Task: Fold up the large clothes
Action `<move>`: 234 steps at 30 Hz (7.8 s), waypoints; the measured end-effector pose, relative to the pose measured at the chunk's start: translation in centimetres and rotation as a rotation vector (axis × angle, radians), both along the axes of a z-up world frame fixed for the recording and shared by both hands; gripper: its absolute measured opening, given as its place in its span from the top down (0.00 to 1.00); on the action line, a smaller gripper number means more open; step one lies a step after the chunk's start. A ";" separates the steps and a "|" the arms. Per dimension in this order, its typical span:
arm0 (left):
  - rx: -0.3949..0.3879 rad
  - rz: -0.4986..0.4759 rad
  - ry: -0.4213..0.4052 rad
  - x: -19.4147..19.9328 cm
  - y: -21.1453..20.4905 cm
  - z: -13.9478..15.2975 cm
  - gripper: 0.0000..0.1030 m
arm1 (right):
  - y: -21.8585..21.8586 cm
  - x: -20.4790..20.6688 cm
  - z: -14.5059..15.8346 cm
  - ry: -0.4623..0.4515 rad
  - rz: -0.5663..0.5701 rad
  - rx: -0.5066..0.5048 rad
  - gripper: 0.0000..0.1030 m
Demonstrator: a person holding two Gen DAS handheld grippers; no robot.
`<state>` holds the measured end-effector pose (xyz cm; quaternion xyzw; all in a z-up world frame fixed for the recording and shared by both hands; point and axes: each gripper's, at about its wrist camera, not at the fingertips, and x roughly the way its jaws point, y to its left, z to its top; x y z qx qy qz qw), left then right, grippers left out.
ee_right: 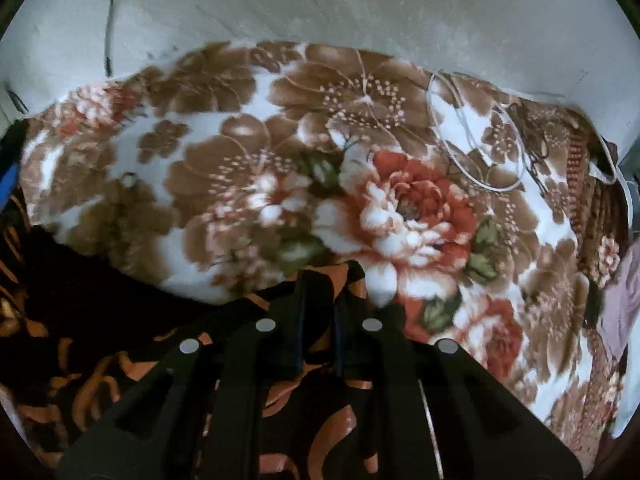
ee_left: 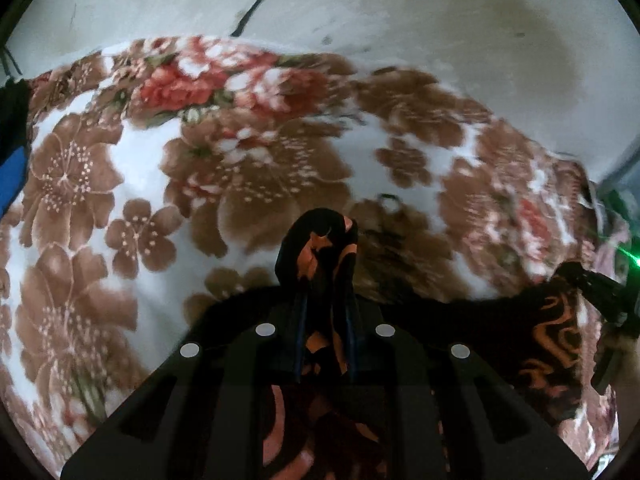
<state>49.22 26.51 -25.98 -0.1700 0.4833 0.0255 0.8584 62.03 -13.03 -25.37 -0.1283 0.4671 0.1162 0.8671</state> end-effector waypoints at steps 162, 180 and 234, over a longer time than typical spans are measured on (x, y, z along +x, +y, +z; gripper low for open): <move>0.328 -0.463 -0.143 -7.8 -20.5 3.7 0.05 | -6.3 -15.3 -4.5 -0.032 -0.024 -0.058 0.05; 0.426 -0.846 -0.054 -0.3 -30.3 1.7 0.90 | -7.0 -15.0 -6.3 0.033 -0.039 0.042 0.05; -0.531 0.034 0.022 -21.4 4.0 -7.7 0.05 | 10.6 -23.4 0.1 -0.040 0.131 0.028 0.05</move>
